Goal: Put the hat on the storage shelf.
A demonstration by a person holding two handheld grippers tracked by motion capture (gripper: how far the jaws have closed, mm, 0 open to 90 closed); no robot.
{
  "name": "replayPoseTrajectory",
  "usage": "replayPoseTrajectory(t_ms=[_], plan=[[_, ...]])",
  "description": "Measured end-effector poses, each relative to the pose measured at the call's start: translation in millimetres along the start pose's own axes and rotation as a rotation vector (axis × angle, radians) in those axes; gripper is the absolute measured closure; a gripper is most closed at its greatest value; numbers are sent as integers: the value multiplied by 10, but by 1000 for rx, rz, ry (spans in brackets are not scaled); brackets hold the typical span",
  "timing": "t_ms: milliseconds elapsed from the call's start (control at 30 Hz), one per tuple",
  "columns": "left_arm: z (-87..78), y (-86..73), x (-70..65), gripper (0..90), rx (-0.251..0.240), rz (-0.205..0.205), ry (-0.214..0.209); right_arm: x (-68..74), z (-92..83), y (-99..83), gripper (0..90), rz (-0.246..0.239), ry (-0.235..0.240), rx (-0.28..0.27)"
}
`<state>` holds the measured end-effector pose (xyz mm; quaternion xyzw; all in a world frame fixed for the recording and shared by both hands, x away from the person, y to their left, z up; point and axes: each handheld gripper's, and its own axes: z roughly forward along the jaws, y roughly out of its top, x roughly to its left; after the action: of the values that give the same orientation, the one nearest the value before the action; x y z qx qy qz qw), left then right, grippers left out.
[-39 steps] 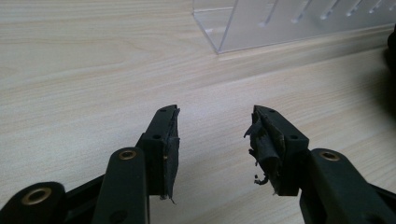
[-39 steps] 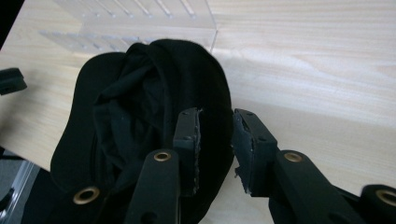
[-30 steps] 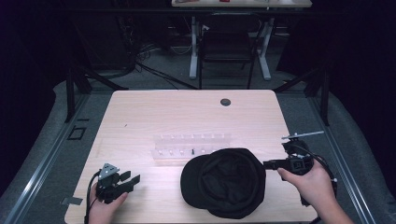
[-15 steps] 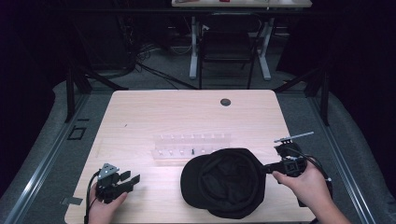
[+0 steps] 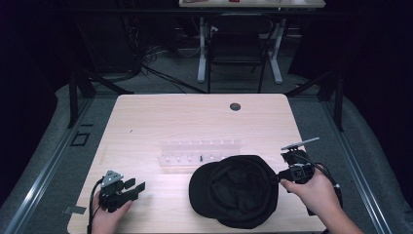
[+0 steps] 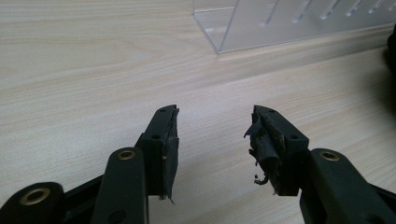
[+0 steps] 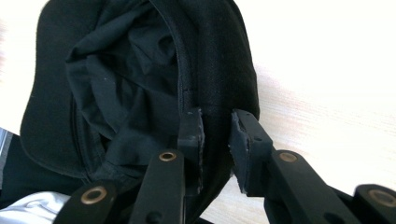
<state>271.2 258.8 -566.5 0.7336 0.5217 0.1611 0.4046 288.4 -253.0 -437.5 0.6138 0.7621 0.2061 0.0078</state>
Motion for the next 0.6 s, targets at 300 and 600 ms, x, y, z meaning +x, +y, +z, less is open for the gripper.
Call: replayPoseTrajectory(t_ms=[300, 600], plan=[[2, 0, 1, 516, 1, -3, -2, -11, 39, 26, 739, 6, 9, 28], [-2, 1, 7, 516, 7, -5, -4, -10, 77, 58, 797, -8, -25, 60]])
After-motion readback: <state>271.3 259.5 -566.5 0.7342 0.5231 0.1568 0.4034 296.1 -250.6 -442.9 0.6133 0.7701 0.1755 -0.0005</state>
